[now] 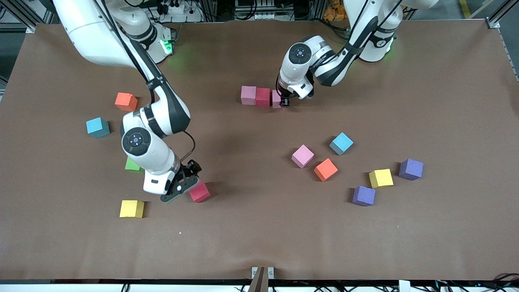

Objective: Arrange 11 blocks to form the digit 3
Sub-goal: 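Release the pink cube with the left gripper while the right gripper grasps red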

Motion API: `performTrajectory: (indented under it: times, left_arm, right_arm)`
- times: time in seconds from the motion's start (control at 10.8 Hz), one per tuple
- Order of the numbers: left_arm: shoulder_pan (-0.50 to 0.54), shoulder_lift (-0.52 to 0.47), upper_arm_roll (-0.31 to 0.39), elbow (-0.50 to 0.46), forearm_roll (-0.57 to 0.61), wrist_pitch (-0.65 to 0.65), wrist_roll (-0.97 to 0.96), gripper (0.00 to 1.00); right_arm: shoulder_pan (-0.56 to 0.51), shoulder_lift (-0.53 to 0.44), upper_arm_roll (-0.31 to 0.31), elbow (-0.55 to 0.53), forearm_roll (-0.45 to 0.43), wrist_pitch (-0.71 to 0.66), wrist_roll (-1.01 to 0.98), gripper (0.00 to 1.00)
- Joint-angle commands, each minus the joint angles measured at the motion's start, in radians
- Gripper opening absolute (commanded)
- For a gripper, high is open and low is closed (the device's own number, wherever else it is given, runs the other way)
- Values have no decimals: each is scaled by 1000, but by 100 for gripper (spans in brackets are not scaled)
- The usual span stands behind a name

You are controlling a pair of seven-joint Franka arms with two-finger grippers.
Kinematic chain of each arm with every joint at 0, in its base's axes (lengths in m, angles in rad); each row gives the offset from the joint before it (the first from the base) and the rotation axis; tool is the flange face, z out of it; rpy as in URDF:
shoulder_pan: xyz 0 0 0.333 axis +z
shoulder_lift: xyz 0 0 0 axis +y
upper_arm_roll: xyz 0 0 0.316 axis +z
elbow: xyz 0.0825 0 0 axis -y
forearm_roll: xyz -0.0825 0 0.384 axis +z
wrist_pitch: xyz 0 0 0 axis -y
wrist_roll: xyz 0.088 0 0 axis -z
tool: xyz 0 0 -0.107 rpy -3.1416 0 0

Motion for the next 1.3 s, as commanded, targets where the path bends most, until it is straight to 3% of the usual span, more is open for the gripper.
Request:
performTrajectory:
  times: [0.0,0.28,0.93,1.12,1.21]
  left_arm:
    - [-5,1,-2,-2,24,13,-26,18]
    - [-9,7,-2,1,24,13,-26,18]
    - [-24,26,0,18,24,13,-24,22]
    - [-24,26,-2,18,24,13,-24,26]
    - [-24,26,0,18,24,13,-21,41]
  right_arm:
    - [-11,76,18,74,17,-2,-24,100]
    - [-10,119,16,74,11,79,-27,100]
    - [18,149,18,66,20,90,-21,100]
    - [6,163,25,68,12,92,-26,100]
    - [3,168,25,68,11,99,-27,100]
